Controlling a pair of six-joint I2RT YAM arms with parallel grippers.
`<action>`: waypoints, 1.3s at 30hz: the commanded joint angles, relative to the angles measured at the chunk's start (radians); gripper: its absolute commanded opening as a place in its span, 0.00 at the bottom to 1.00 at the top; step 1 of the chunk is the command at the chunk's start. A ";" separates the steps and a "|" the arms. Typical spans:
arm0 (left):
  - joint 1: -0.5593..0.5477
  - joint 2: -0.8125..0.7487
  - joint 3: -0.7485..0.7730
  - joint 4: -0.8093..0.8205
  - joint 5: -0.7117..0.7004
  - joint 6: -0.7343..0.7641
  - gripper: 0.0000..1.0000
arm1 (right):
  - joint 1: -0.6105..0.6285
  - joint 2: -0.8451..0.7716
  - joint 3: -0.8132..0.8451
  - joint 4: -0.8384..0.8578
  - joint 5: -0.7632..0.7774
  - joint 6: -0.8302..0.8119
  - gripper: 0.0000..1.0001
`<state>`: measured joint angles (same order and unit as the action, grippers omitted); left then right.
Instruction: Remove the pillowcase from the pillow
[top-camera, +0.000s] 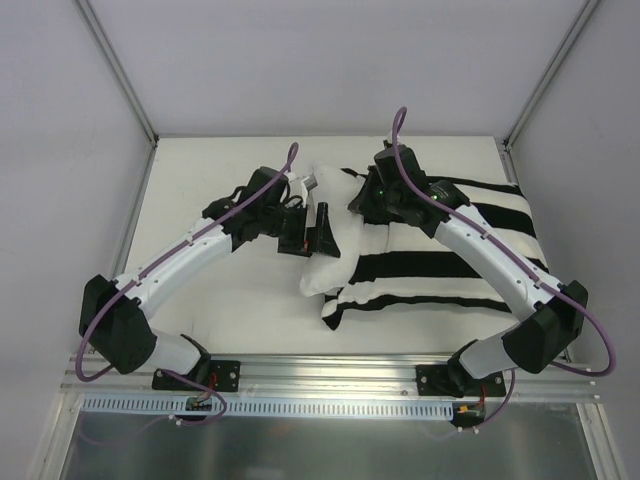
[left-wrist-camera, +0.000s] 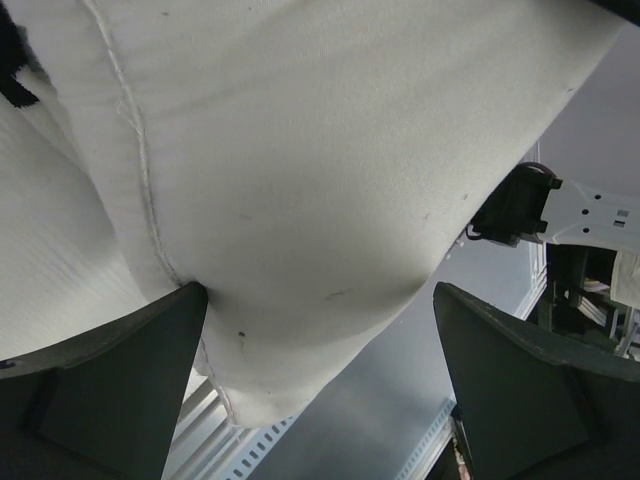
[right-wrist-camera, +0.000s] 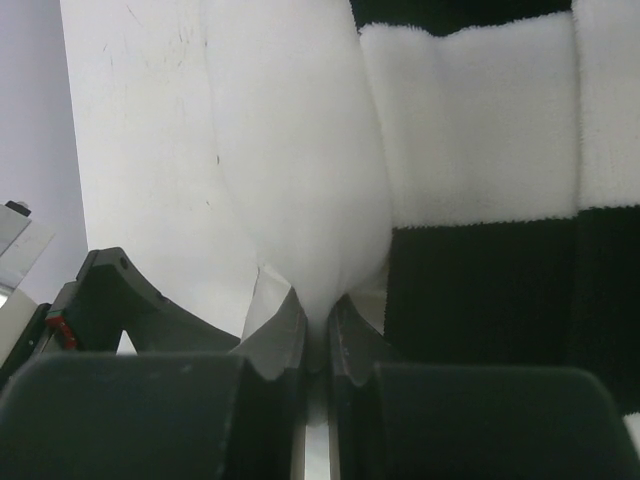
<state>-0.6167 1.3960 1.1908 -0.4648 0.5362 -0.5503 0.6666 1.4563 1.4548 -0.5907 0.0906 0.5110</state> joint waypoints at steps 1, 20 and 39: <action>-0.012 -0.006 0.001 -0.003 -0.030 0.052 0.99 | 0.010 -0.022 0.090 0.127 -0.038 0.015 0.01; -0.123 0.101 0.038 0.057 -0.116 0.023 0.07 | 0.036 0.016 0.130 0.112 -0.080 -0.009 0.20; 0.431 -0.392 -0.238 0.074 -0.205 -0.226 0.00 | -0.218 -0.580 -0.226 -0.423 0.317 -0.184 0.96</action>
<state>-0.2852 1.1339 0.9710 -0.4297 0.3832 -0.6880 0.4946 0.9535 1.2945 -0.8783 0.3557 0.3687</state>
